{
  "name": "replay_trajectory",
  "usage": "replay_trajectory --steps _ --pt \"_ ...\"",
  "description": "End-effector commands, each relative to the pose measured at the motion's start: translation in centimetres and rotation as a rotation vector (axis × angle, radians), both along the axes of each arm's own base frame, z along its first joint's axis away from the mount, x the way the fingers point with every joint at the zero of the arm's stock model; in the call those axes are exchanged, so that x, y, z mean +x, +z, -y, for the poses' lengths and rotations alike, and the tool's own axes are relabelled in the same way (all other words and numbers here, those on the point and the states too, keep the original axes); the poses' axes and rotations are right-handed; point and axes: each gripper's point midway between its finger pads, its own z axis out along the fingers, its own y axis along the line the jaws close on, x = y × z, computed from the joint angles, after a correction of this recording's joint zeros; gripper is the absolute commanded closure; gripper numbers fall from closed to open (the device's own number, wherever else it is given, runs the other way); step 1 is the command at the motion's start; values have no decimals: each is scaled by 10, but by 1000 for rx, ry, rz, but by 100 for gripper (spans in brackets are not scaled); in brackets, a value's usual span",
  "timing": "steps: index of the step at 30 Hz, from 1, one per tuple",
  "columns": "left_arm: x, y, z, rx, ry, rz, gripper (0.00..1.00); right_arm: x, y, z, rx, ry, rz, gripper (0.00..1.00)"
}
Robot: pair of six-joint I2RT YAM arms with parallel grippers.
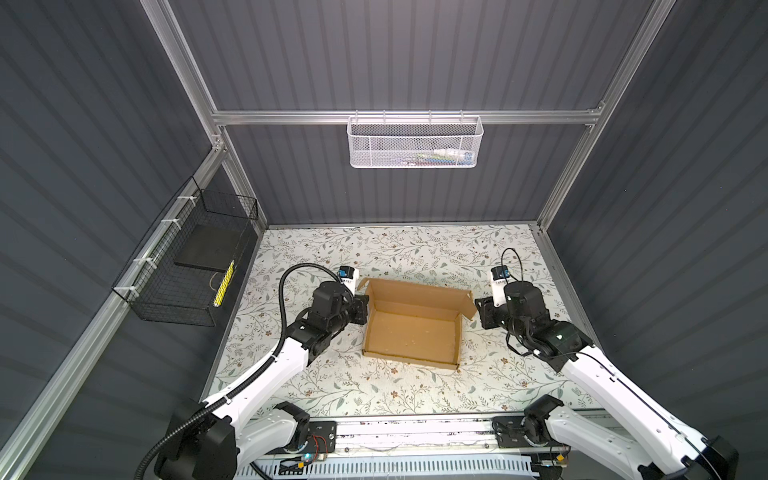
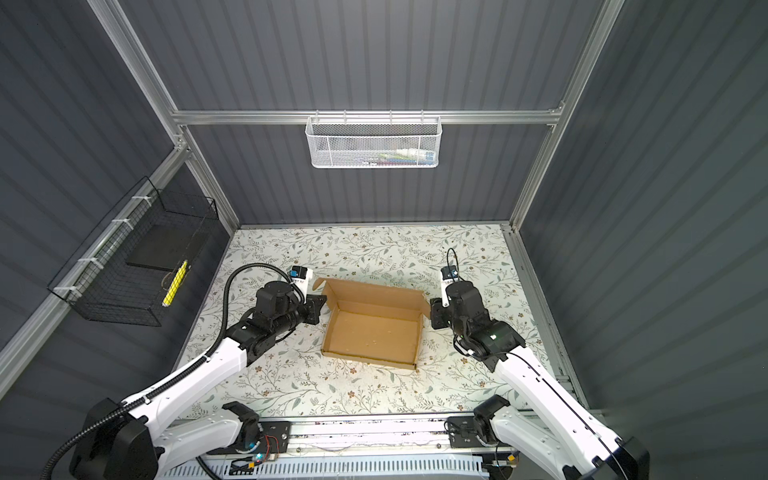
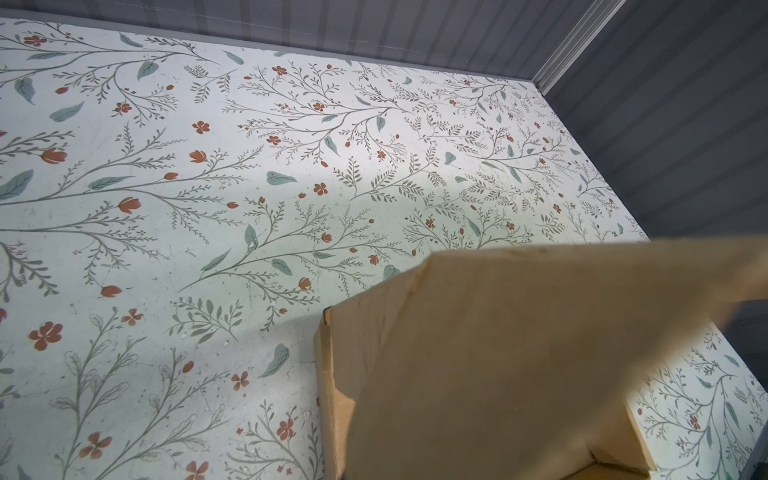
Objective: Fold the paper box
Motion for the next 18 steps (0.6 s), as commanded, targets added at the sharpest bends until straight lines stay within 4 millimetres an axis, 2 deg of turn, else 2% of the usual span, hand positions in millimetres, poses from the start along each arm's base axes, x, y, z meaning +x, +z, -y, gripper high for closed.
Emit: replay_trajectory --steps 1,10,18 --pt "-7 -6 -2 35 -14 -31 100 -1 8 -13 19 75 -5 63" --pt "-7 -5 -2 29 -12 -30 100 -18 12 -5 39 59 -6 62" --pt "-6 -5 -1 25 -15 -30 100 -26 2 -8 44 84 -46 62"
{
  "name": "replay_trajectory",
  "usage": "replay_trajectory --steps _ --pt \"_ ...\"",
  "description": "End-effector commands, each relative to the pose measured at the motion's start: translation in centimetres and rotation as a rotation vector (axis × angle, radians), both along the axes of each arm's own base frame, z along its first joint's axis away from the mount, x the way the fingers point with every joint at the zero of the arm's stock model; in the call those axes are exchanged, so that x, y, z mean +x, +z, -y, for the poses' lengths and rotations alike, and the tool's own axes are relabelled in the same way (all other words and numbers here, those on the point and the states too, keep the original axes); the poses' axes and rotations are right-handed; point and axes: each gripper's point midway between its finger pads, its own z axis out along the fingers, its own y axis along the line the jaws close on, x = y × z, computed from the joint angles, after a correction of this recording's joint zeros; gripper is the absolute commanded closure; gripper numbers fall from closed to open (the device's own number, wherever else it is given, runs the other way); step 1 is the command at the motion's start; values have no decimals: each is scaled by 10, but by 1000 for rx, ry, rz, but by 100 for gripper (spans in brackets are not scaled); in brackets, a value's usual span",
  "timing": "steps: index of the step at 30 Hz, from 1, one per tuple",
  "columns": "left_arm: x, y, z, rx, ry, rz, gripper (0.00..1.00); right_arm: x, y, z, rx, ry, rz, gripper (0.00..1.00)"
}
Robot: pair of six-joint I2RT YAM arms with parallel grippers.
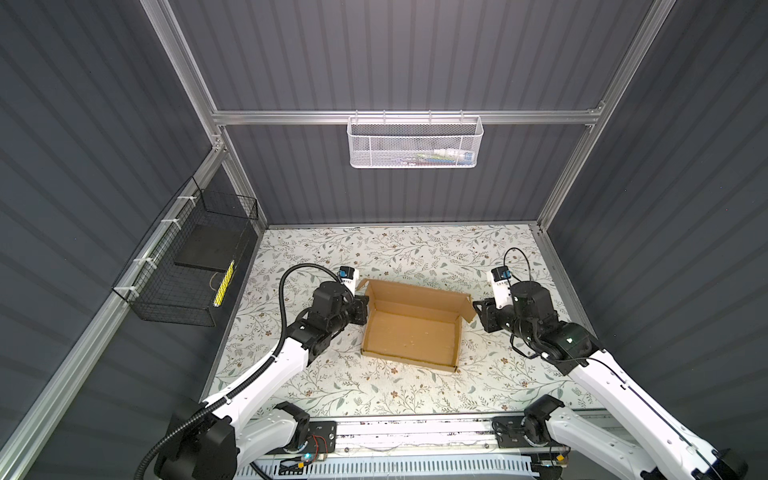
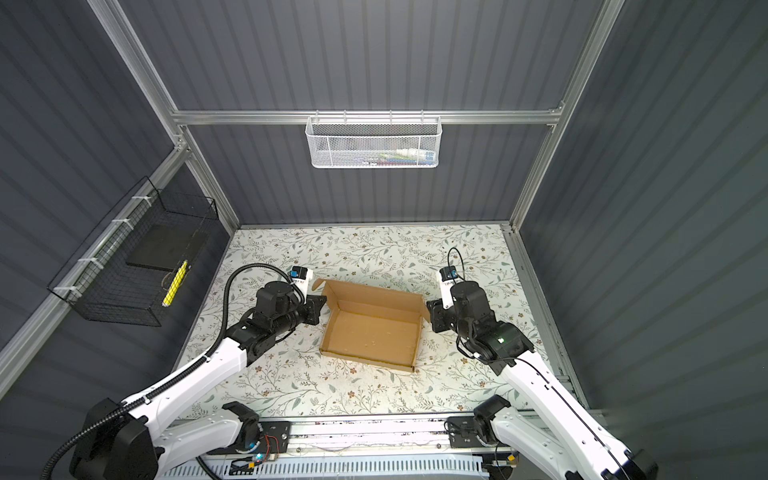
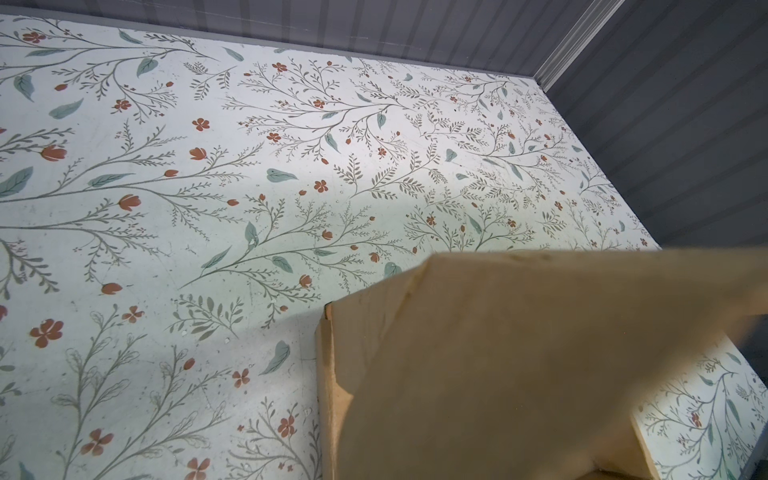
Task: Fold the paper box
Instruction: 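Lower the lid onto the tray with both grippers, closing the box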
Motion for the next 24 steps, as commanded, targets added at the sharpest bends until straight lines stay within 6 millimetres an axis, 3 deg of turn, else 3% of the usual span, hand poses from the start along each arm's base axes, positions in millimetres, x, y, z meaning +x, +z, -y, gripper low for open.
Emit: replay_trajectory --steps 1,10,18,24 --pt "-5 -4 0 23 -14 -27 100 -5 -11 -4 -4 23 -48 62" --pt "-6 -4 -1 25 -14 -26 100 6 -19 -16 -11 53 -77 63" --pt "-6 -4 -2 24 -9 -24 100 13 -20 -25 2 55 -74 79" --pt "-7 -3 -1 13 -4 -25 100 13 -32 -31 16 25 -89 86"
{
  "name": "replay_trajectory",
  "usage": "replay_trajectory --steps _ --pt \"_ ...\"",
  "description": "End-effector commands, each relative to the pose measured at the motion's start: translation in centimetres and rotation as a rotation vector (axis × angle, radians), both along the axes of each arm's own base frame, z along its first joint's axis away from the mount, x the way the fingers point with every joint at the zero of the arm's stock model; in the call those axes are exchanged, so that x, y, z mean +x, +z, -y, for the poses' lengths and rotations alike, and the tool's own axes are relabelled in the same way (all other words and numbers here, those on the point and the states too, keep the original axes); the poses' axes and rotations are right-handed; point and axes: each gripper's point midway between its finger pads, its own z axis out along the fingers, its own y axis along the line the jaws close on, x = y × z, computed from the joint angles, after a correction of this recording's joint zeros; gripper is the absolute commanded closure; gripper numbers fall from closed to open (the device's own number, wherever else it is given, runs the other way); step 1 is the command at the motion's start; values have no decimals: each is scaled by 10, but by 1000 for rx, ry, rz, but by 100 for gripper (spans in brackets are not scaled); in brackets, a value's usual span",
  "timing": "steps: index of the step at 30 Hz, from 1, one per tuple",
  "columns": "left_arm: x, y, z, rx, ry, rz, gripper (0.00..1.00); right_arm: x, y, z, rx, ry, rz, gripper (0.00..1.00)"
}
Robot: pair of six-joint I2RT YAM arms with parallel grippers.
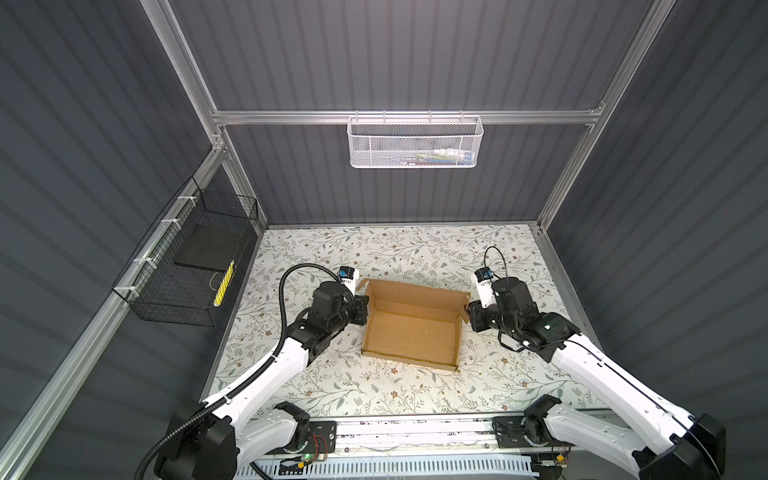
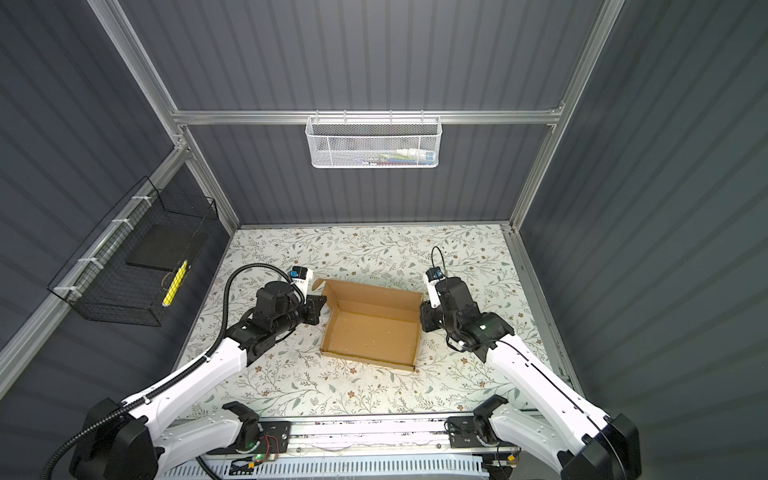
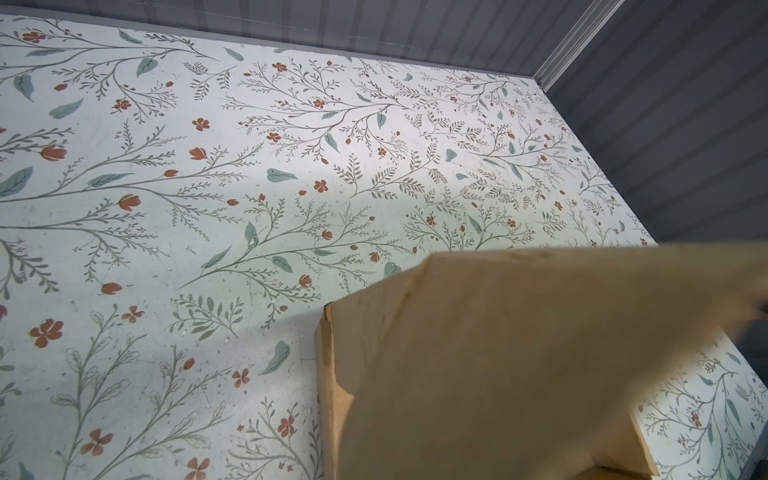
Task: Fold the paper box
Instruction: 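Lower the lid onto the tray with both grippers, closing the box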
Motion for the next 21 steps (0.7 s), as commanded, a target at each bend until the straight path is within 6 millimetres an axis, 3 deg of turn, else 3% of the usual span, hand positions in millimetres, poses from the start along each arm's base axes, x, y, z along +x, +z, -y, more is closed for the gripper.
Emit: replay_trajectory --steps 1,10,21 --pt "-7 -2 -1 11 -4 -25 100 4 -2 -4 28 -41 14 86" --pt "-10 -1 -1 -4 0 -24 100 7 -7 -17 38 -132 33 86" --pt "-18 -7 -3 -3 -7 -39 100 -6 -22 -20 11 -162 42 87"
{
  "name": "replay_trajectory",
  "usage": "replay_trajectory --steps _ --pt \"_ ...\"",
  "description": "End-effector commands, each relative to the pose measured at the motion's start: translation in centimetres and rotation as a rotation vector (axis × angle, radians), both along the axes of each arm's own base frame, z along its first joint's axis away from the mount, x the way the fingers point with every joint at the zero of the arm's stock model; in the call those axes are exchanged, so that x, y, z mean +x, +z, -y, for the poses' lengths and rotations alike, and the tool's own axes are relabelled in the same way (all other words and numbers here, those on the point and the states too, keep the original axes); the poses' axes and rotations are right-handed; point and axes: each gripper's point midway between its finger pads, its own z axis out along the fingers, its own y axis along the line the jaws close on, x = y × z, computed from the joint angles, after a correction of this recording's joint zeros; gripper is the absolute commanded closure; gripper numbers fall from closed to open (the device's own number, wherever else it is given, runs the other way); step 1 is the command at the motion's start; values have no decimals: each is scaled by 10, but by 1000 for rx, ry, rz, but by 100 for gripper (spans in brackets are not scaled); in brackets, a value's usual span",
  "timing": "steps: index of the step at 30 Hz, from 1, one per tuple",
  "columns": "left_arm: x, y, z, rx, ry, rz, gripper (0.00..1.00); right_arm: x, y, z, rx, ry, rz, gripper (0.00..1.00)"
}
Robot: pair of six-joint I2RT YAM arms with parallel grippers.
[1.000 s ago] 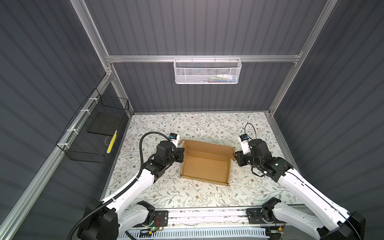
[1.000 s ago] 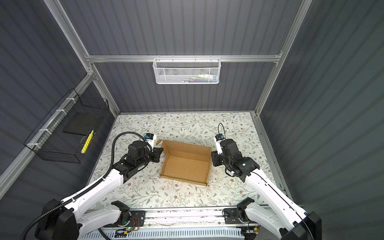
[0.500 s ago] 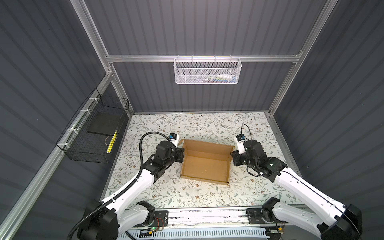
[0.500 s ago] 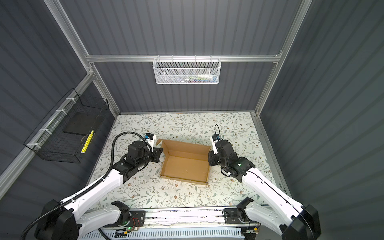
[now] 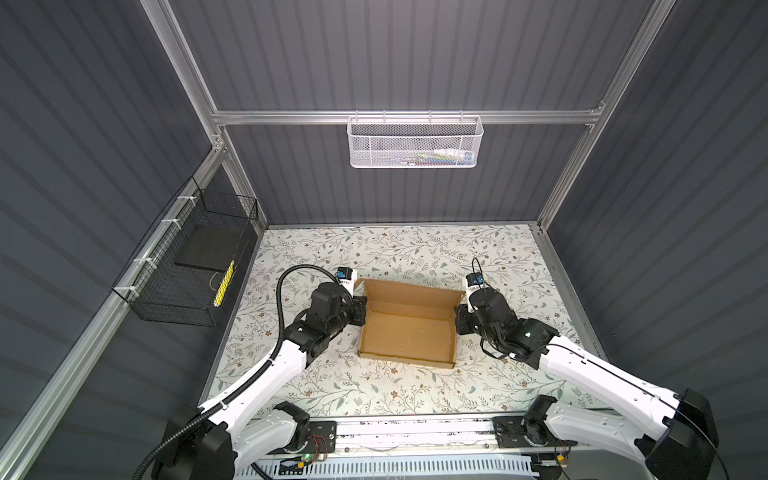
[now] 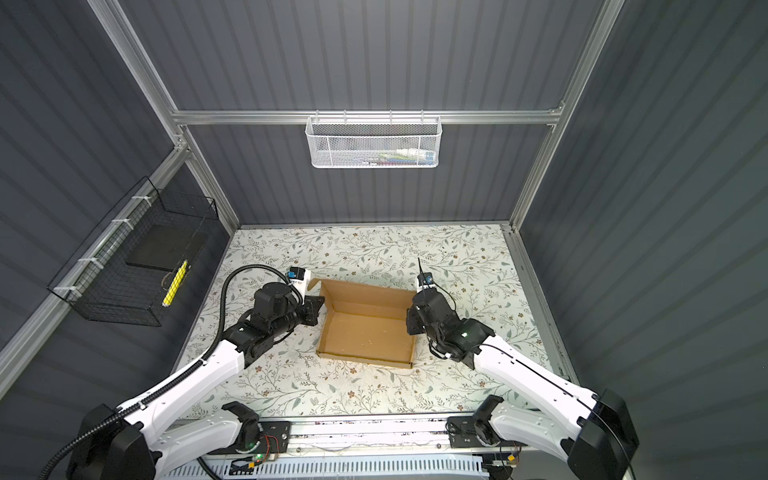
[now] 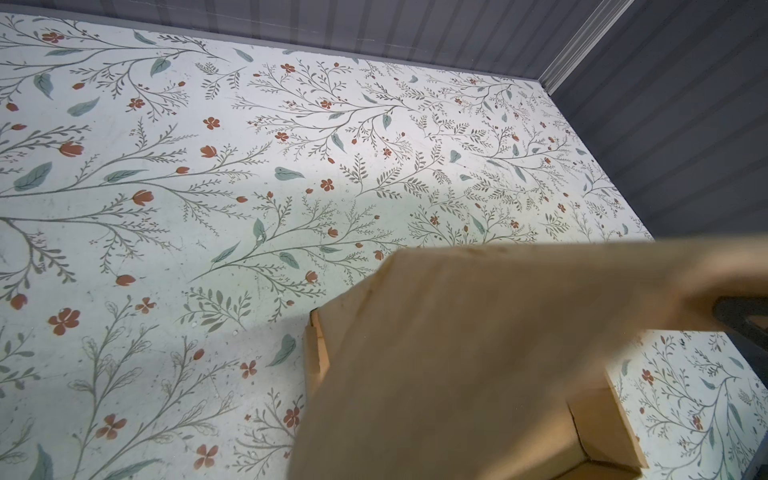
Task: Fold the paper box
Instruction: 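Lower the lid onto the tray with both grippers, closing the box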
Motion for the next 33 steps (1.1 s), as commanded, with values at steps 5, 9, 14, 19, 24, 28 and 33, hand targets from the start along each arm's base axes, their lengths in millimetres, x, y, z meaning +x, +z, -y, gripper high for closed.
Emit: replay_trajectory --steps 5,9,14,19,24,28,33 --pt "-17 -13 -1 0 -21 -44 100 -11 -11 3 9 -30 14 87" --pt "-23 -17 -4 -5 -14 -53 100 -16 -13 3 6 -32 21 87" --pt "-31 -25 -9 -13 -1 -68 100 -22 -17 1 12 -34 28 87" --pt "-38 -31 -13 -18 8 -82 100 -29 -24 -4 7 -32 26 87" --pt "-44 -34 -18 -40 30 -86 100 -32 -27 -5 1 -33 31 88" --pt "-47 -39 -20 -43 38 -97 100 -34 -28 -6 1 -35 39 87" --pt "-51 -46 -24 -37 52 -106 100 -37 -32 -6 0 -37 44 87"
